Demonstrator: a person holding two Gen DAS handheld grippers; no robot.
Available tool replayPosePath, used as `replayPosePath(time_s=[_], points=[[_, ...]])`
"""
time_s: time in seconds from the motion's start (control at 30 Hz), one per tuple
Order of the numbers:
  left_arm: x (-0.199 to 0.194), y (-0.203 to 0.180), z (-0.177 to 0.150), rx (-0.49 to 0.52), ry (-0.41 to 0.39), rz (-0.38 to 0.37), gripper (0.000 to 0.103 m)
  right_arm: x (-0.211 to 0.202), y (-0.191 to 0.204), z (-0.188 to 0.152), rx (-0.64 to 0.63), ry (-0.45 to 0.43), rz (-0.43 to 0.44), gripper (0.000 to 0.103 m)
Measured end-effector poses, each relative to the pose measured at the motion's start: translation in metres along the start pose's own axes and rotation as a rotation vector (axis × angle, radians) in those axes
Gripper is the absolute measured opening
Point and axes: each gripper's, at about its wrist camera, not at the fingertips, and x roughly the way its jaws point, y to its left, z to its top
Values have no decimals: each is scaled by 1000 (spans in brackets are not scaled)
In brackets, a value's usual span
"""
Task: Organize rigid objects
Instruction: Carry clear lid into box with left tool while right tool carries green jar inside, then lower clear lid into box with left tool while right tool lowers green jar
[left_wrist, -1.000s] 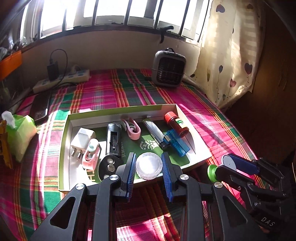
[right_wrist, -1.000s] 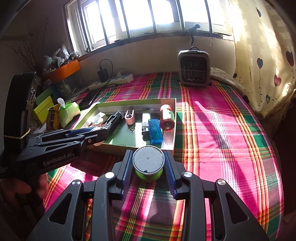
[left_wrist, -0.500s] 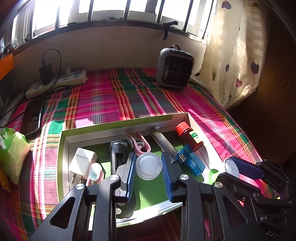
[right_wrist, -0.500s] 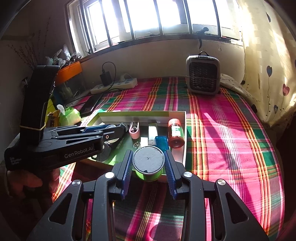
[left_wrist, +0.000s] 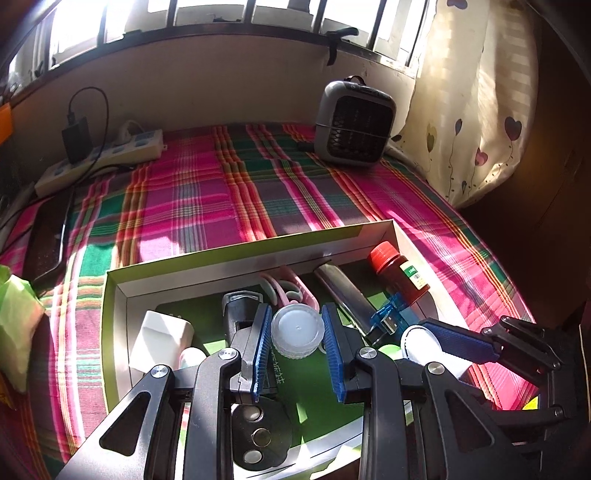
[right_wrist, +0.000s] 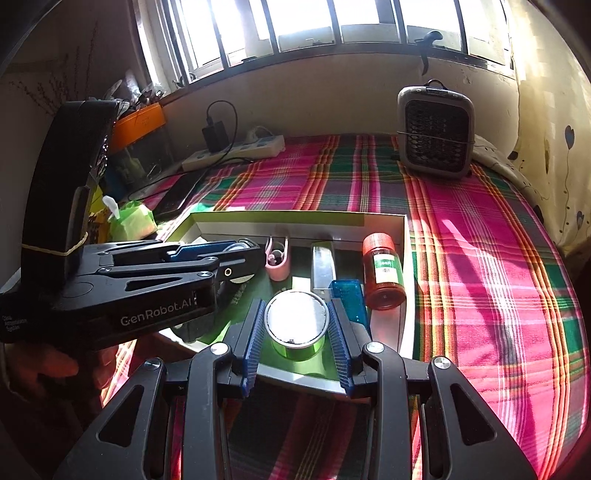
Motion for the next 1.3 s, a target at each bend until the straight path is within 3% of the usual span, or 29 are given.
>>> replayPosePath(time_s=[0.37,1.3], points=[[9,4,-2,-4,20,-36,27,18,2,2,-14,34,21,36],[9,3,-5,-1,27,-30,30,20,4,1,-36,46,21,36]])
